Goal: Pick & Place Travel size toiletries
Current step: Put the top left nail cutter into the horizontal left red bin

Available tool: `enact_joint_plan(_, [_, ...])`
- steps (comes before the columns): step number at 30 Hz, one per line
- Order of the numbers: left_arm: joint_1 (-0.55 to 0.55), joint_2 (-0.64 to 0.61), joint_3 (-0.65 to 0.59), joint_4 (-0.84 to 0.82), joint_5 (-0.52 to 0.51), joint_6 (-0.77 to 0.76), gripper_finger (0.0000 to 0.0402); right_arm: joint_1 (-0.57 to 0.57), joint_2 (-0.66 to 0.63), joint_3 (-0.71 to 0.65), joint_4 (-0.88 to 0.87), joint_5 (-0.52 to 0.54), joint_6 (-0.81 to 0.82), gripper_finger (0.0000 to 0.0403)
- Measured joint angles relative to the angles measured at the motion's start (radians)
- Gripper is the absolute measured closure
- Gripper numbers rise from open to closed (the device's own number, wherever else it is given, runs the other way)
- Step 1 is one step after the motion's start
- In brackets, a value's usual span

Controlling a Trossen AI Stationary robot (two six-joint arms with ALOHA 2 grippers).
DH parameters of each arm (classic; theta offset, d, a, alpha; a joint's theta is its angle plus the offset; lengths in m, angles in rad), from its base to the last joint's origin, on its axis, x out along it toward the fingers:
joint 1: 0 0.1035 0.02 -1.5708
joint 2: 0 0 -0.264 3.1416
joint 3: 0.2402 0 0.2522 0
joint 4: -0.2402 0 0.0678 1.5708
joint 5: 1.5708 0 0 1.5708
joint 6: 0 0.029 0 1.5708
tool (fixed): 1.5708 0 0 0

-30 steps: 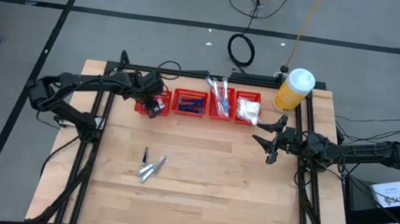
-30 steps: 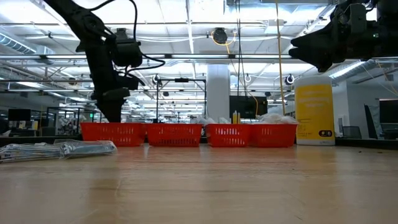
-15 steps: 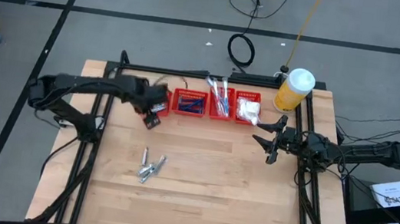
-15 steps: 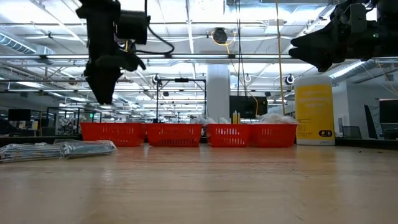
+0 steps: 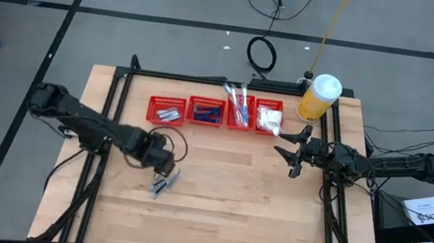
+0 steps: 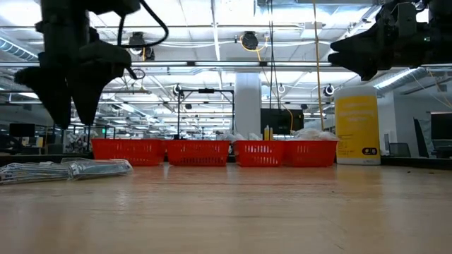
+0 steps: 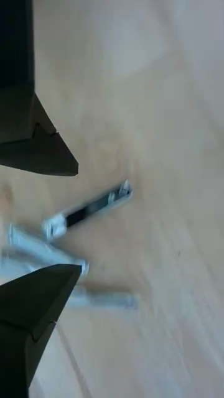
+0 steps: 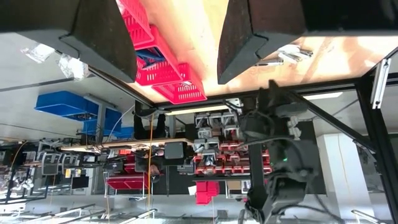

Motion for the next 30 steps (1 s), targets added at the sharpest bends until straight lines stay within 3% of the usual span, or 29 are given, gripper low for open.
enact_joint_plan(5, [-0.077,0.000,-0.060,0.127,-0.050,-0.151,0.0180,0.000,0.000,0.000,0.005,0.000,0.008,0.0190])
enact_joint_plan(13, [-0.107,0.000,-0.130,0.148,-0.063,-0.260,0.0206,0.000,0.000,0.000,0.005,-0.002,0.011,0.0190])
enact_joint_plan(22, [-0.106,0.019,-0.204,0.325,-0.053,-0.240,0.0206,0.000,0.000,0.000,0.005,-0.002,0.011,0.0190])
enact_joint_plan(30, [-0.077,0.131,-0.200,0.319,0.047,-0.182,0.0209,0.000,0.000,0.000,0.006,-0.002,0.012,0.0190])
